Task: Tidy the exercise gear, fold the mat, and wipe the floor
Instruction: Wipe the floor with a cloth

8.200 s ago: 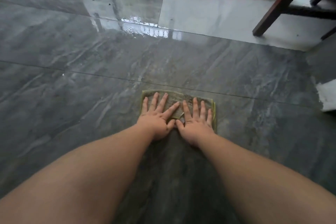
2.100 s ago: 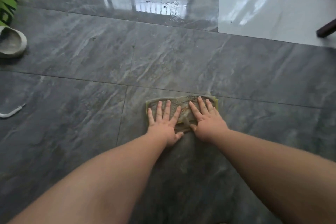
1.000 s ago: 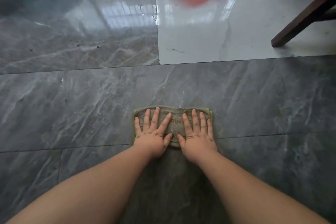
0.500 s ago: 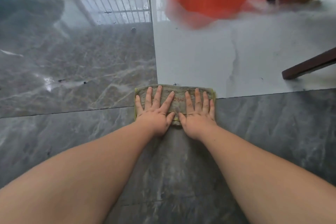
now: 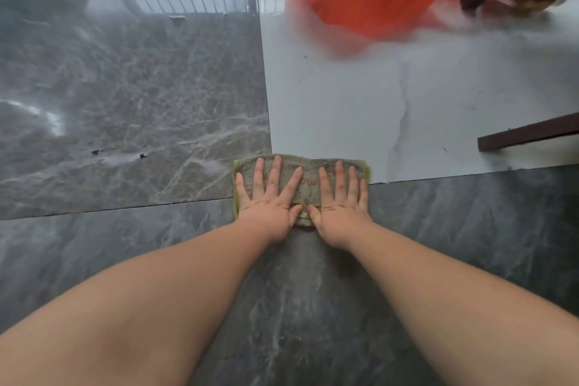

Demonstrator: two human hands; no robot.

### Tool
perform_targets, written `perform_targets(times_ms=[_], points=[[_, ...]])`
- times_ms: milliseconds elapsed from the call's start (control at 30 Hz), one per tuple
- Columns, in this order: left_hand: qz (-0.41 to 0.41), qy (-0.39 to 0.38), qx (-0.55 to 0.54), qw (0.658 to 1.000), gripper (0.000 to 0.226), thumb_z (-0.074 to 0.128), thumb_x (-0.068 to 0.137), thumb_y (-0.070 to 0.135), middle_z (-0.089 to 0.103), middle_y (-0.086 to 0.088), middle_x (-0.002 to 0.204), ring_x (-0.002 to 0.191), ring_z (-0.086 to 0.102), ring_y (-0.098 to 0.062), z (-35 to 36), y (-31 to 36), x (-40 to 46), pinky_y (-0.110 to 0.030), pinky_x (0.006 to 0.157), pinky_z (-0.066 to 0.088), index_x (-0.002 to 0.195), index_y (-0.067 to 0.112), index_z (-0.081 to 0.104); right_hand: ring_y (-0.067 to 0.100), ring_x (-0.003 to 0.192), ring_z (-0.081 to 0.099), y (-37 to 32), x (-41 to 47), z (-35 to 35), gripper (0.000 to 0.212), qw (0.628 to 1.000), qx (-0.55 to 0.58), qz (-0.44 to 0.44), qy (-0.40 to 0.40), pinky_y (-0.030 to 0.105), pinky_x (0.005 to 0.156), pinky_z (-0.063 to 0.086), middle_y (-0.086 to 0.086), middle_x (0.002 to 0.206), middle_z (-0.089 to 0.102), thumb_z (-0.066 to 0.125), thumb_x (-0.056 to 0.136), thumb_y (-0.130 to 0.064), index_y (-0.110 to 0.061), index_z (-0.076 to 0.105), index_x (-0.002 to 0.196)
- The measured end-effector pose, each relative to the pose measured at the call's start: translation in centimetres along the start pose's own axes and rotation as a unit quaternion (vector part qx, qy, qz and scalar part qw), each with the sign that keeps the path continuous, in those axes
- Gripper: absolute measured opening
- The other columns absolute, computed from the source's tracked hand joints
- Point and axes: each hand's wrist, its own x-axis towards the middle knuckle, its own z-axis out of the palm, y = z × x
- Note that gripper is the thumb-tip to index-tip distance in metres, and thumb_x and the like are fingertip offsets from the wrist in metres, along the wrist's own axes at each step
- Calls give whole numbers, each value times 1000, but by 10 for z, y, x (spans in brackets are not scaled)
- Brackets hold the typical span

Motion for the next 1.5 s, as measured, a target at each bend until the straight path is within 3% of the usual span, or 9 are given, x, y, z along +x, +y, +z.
perform_targets(times_ms=[267,433,667,867,967,1100,1233,1300,1500], points=[[-14,50,15,999,69,19,97,61,-39,0,154,141,-38,-31,8,2,-3,-67,108,-20,146,44,-26,35,145,-33,1,1,3,79,999,-28,-10,33,54,118,-17,12,157,-37,19,98,-62,-24,-25,152],[-28,75,8,997,67,13,98,61,-37,-1,155,142,-35,-31,54,22,-53,-64,110,-19,147,41,-28,35,147,-27,20,-32,33,81,995,-51,-61,68,52,120,-13,13,160,-30,22,98,-63,-22,-20,154],[1,15,-3,1000,72,19,97,61,-38,-5,155,137,-42,-32,136,80,-141,-66,108,-21,144,40,-32,37,146,-29,71,-137,121,83,997,-46,-62,27,52,119,-15,13,155,-37,17,95,-66,-21,-19,154],[55,-38,-4,998,69,8,95,67,-42,-3,152,136,-45,-31,182,132,-192,-65,107,-23,147,40,-29,29,144,-36,113,-216,190,82,1000,20,-8,3,47,119,-18,7,154,-40,11,90,-71,-28,-28,149],[53,-42,-21,998,65,9,97,63,-40,-2,153,137,-44,-30,199,158,-205,-64,106,-26,148,41,-26,25,147,-30,123,-239,203,77,997,74,31,8,45,122,-12,5,160,-30,5,89,-64,-30,-15,155],[23,-10,-52,998,60,13,99,59,-40,6,151,140,-39,-27,201,167,-194,-62,108,-26,146,49,-22,30,151,-16,118,-227,203,77,990,116,64,39,46,121,-12,10,165,-12,14,90,-58,-25,1,158],[13,61,-35,997,64,28,96,58,-16,4,160,149,-18,-27,197,166,-169,-63,112,-18,151,50,-4,41,151,0,122,-193,201,79,992,68,66,80,55,121,-3,20,165,3,29,90,-56,-18,12,158],[15,78,-18,997,68,32,93,59,-12,3,162,150,-14,-29,182,167,-144,-64,113,-15,152,50,-1,40,151,-2,132,-170,189,80,992,49,54,105,55,121,-4,18,165,0,28,90,-57,-19,8,158],[11,91,-18,996,67,23,94,62,-24,3,162,146,-30,-26,110,170,-60,-64,110,-18,149,51,-14,32,151,-16,155,-86,118,77,988,52,44,141,50,120,-13,9,165,-16,22,92,-60,-28,-5,158]])
